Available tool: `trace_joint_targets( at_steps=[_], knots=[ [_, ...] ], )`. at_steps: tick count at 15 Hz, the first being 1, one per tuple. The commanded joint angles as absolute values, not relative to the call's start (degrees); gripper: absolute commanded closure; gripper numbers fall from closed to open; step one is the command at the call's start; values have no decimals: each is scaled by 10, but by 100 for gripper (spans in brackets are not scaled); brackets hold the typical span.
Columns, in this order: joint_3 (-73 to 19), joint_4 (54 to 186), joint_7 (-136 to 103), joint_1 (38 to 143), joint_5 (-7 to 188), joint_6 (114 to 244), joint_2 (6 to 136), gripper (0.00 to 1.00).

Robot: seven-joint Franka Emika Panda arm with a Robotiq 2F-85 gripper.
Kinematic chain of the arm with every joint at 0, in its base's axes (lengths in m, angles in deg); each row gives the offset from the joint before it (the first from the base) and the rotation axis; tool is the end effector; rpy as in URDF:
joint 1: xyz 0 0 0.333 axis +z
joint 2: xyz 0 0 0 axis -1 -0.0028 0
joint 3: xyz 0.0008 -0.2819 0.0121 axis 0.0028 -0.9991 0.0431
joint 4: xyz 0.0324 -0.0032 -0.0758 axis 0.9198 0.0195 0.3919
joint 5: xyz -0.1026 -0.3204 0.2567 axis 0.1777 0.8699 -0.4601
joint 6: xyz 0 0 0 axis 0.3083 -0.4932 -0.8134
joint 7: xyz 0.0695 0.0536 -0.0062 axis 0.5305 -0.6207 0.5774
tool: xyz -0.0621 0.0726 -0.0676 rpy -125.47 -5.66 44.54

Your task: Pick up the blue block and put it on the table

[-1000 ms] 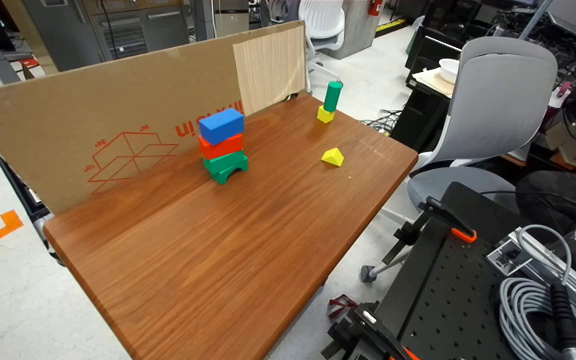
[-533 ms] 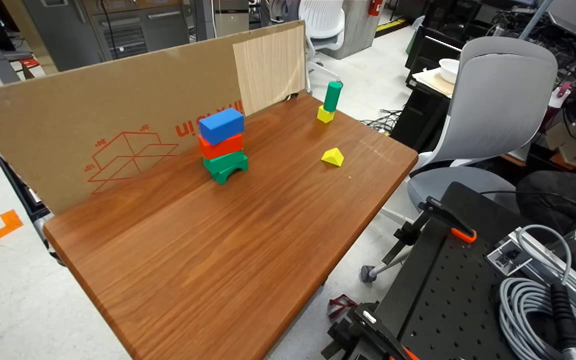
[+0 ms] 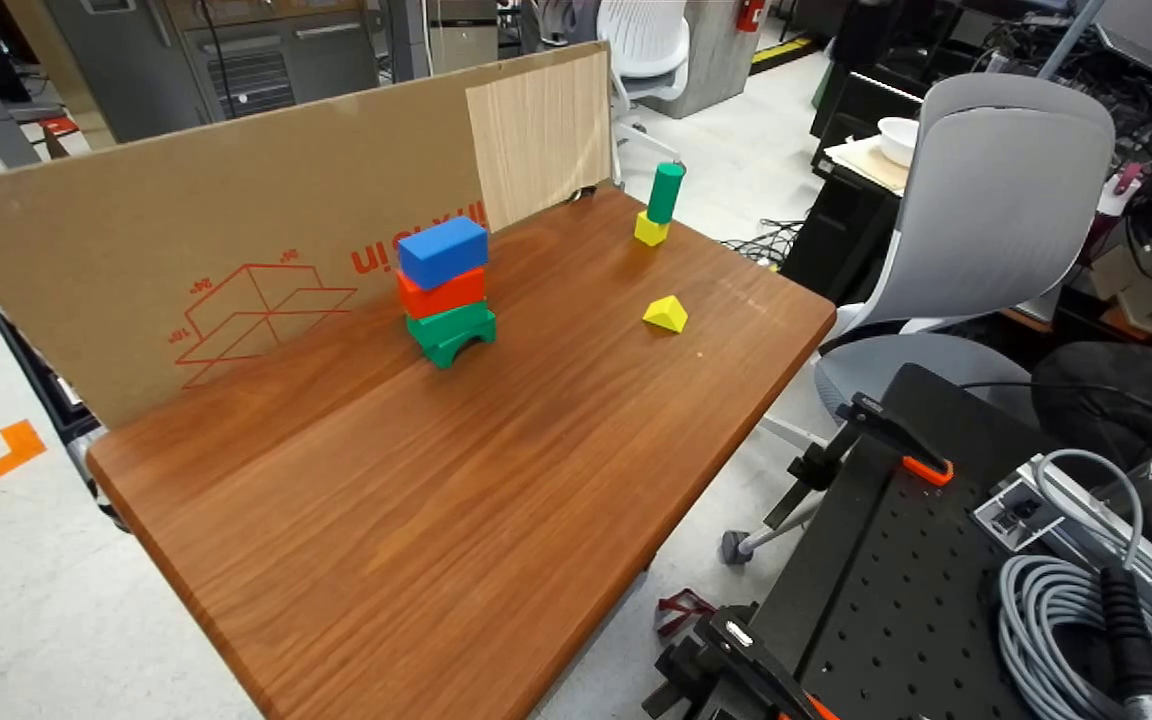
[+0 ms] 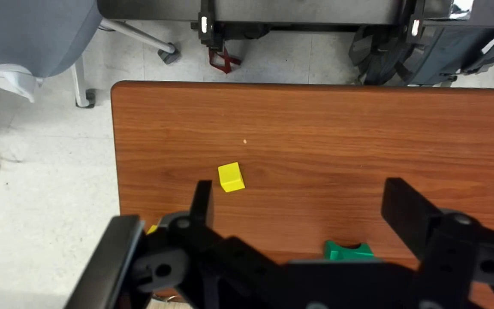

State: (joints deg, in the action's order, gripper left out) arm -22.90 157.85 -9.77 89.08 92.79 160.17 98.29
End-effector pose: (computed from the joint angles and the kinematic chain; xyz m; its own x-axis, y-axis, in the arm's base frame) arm 0.5088 -0.0114 0.3682 0.9946 0.0668 -0.0788 0.0730 -0.9942 0.0790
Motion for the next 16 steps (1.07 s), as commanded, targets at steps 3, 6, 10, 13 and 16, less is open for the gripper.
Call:
trace_joint_targets(
  at_steps=[3, 6, 10, 13, 16],
  knots=[
    [-200, 1515, -192, 909, 941, 1640, 871, 0],
    [-190, 1489, -231, 925, 939, 1659, 826, 0],
    [-188, 1440, -284, 948, 941, 1666, 766, 0],
    [-192, 1391, -321, 965, 943, 1661, 718, 0],
    [-197, 1333, -338, 978, 948, 1657, 665, 0]
  ],
)
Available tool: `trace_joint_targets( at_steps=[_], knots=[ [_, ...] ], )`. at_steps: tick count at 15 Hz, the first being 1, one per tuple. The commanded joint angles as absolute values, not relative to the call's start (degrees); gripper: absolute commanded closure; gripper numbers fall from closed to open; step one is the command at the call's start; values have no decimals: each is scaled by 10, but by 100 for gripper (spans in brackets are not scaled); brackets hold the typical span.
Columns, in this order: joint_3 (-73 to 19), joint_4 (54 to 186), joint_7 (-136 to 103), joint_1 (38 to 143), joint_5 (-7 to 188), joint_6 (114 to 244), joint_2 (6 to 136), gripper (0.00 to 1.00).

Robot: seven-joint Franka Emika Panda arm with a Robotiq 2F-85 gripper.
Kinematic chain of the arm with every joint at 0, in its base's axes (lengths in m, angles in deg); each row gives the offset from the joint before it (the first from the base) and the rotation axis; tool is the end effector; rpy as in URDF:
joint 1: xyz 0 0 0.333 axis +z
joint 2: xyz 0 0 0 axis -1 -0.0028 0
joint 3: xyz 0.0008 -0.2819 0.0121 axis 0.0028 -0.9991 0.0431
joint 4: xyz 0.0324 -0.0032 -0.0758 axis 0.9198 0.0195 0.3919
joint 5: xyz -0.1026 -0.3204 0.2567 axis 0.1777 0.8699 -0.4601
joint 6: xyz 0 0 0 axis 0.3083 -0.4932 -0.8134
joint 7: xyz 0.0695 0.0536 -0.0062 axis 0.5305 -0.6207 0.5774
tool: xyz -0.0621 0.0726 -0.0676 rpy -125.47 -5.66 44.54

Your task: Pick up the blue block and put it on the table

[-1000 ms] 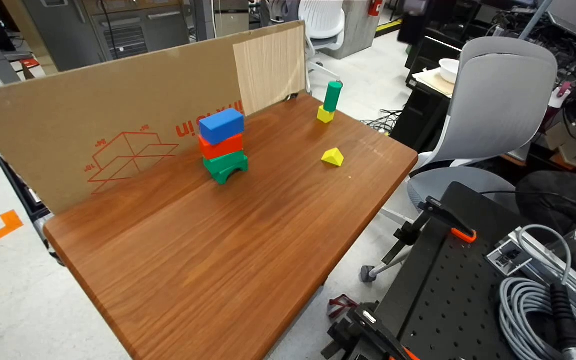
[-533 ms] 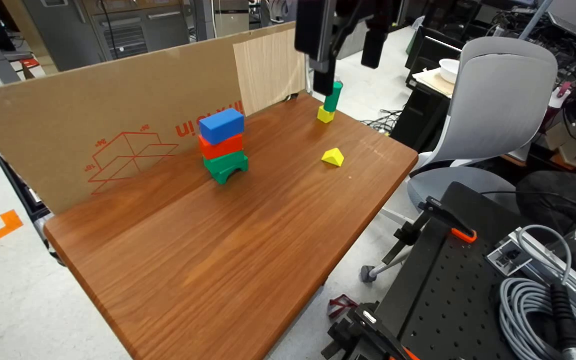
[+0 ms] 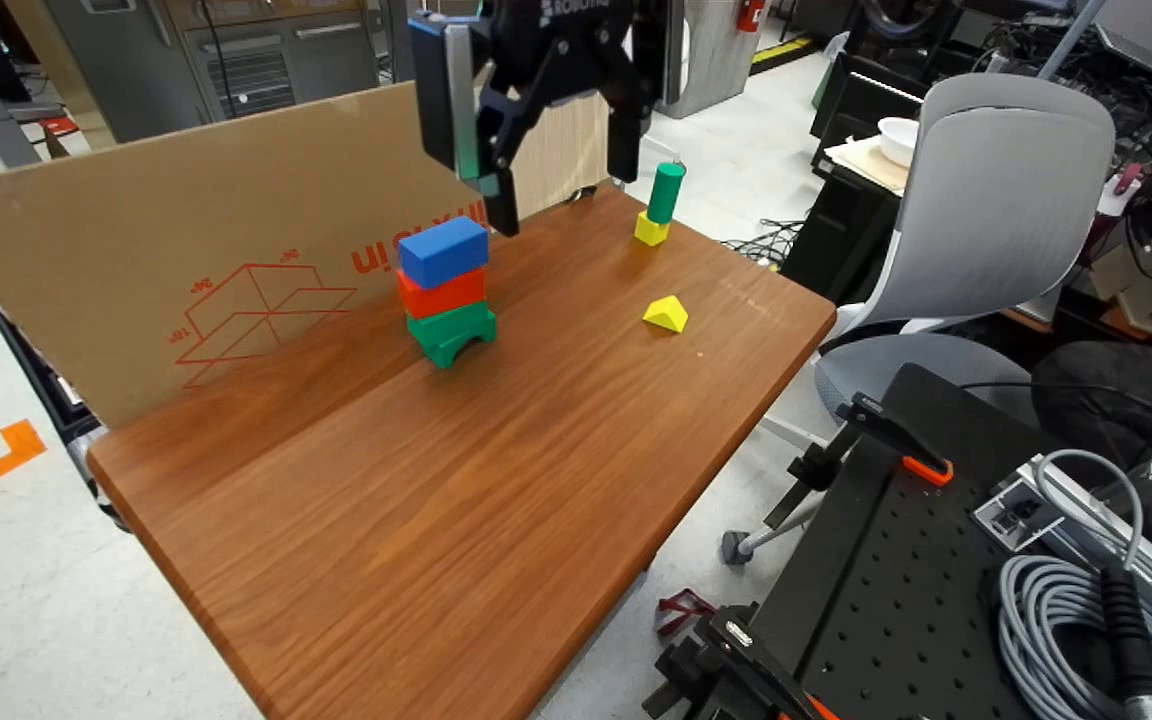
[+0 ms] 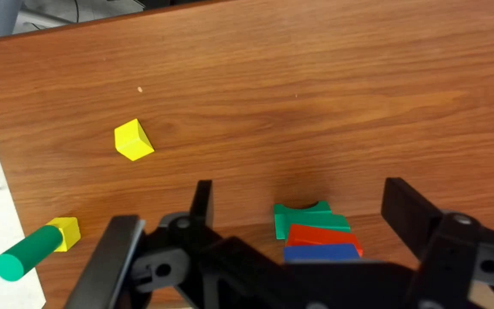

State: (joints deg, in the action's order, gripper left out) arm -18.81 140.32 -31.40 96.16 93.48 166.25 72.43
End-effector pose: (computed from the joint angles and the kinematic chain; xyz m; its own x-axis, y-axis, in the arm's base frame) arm 0.5959 0.1055 0.2671 0.9912 -0.1005 -0.0860 -0.0920 -0.9909 0.0981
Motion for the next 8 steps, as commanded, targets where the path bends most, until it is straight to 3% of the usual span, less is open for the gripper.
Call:
trace_joint_targets(
  at_steps=[1, 8],
  knots=[
    [-198, 1315, -338, 981, 947, 1656, 648, 0],
    [-205, 1210, -330, 1001, 939, 1645, 551, 0]
  ],
)
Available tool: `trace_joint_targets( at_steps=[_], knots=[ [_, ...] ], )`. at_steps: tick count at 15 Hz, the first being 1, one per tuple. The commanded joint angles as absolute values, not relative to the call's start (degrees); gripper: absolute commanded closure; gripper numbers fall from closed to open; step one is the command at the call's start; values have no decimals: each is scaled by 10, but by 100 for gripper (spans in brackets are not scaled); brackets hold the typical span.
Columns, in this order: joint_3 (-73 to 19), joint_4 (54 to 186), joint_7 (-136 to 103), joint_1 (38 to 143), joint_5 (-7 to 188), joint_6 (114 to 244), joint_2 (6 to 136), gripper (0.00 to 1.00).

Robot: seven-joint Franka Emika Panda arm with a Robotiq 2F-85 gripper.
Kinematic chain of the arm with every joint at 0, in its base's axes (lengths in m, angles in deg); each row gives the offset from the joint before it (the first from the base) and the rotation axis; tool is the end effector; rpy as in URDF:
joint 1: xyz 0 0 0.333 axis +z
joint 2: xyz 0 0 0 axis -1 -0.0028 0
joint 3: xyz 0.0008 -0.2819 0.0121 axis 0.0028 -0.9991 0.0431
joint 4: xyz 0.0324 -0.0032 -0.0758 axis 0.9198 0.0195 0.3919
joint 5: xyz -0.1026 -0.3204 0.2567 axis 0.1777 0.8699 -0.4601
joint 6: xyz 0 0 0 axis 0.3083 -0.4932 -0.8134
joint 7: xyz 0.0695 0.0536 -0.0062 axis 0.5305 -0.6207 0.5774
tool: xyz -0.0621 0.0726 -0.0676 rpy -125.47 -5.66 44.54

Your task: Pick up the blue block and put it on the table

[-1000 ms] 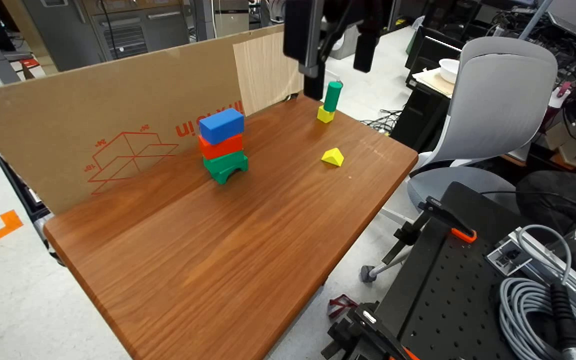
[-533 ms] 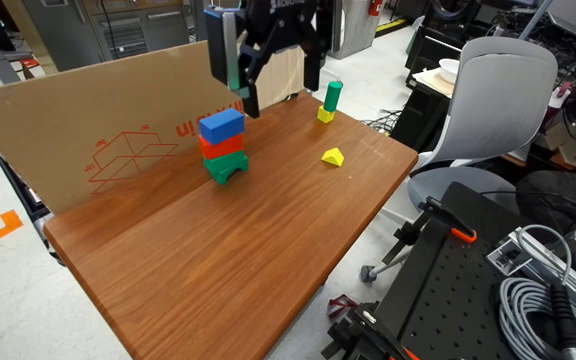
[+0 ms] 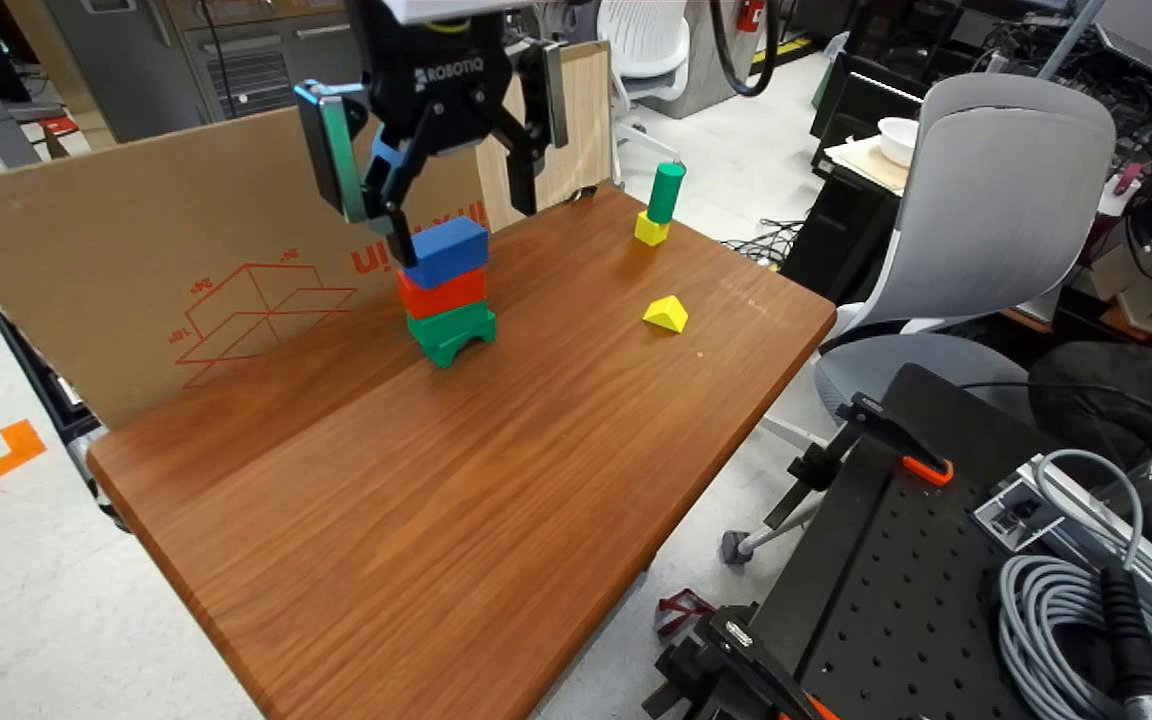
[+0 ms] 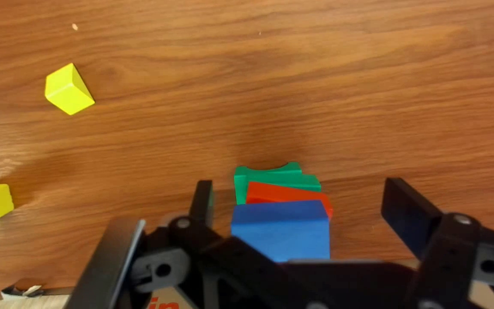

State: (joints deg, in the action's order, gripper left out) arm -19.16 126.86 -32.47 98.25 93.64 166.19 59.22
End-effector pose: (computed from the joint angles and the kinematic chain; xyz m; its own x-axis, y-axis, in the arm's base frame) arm 0.6461 0.1334 0.2276 0.9922 -0.0920 -0.0839 -0.0845 -0.9925 0.0883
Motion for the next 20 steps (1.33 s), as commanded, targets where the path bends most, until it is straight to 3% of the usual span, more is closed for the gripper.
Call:
trace_joint_targets(
  at_steps=[1, 20],
  knots=[
    [-207, 1199, -330, 1004, 941, 1644, 541, 0],
    [-232, 1080, -322, 1008, 937, 1557, 459, 0]
  ],
)
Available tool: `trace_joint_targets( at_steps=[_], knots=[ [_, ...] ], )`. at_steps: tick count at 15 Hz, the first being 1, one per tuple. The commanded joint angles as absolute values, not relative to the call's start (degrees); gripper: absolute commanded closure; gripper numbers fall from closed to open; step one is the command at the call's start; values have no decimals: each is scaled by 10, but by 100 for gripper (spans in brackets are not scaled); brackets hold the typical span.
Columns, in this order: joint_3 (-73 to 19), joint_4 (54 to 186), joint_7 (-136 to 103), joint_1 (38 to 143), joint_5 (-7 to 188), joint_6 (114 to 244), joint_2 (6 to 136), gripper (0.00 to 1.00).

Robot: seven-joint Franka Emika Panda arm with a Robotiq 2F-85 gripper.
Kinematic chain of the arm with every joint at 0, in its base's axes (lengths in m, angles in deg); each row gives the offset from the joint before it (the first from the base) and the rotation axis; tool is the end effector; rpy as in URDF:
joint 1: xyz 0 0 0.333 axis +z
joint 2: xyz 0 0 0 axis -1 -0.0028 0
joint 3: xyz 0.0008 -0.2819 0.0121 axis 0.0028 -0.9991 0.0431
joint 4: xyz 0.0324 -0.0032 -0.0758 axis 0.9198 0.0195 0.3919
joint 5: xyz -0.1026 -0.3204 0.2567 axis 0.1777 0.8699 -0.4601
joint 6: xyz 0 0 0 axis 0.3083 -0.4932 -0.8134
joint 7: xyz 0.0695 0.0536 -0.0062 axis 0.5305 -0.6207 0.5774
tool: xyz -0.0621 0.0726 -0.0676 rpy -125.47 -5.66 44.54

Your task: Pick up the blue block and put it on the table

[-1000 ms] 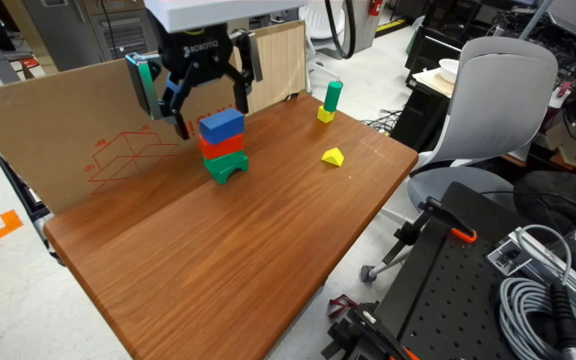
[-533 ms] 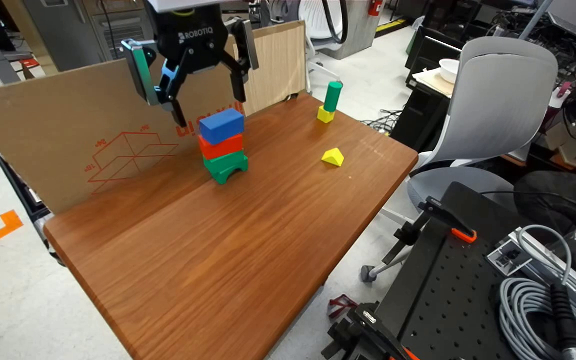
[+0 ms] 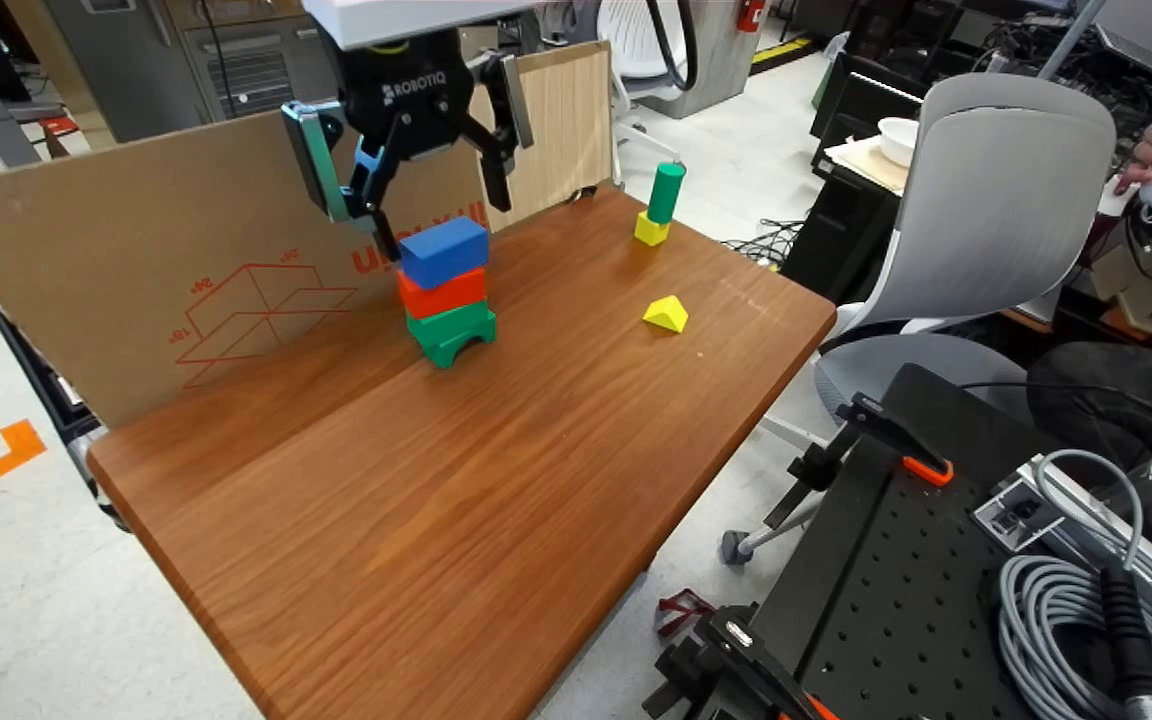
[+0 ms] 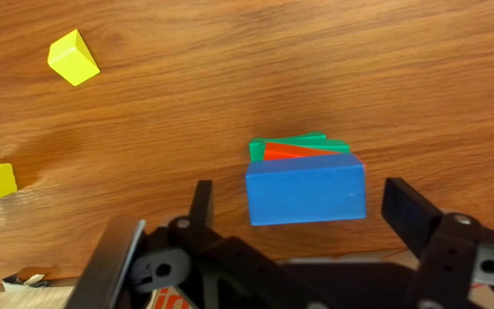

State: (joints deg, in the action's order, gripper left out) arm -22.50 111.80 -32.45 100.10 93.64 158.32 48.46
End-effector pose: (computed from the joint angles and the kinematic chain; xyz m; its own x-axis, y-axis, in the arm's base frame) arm 0.6893 0.1234 0.2094 0.9829 -0.1273 -0.1329 -0.1086 -0.9843 0.1393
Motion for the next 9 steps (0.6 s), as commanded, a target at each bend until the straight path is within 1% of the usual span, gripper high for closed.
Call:
trace_joint_targets(
  at_steps=[1, 3, 4, 5, 8, 9],
  knots=[
    [-232, 1077, -323, 1009, 937, 1556, 455, 0],
    [-231, 1070, -321, 1010, 936, 1553, 445, 0],
    [-231, 1066, -322, 1010, 936, 1551, 440, 25],
    [-232, 1064, -323, 1011, 937, 1550, 436, 28],
    [-232, 1055, -318, 1011, 936, 1540, 430, 51],
    [-232, 1051, -318, 1012, 937, 1534, 433, 55]
  ],
)
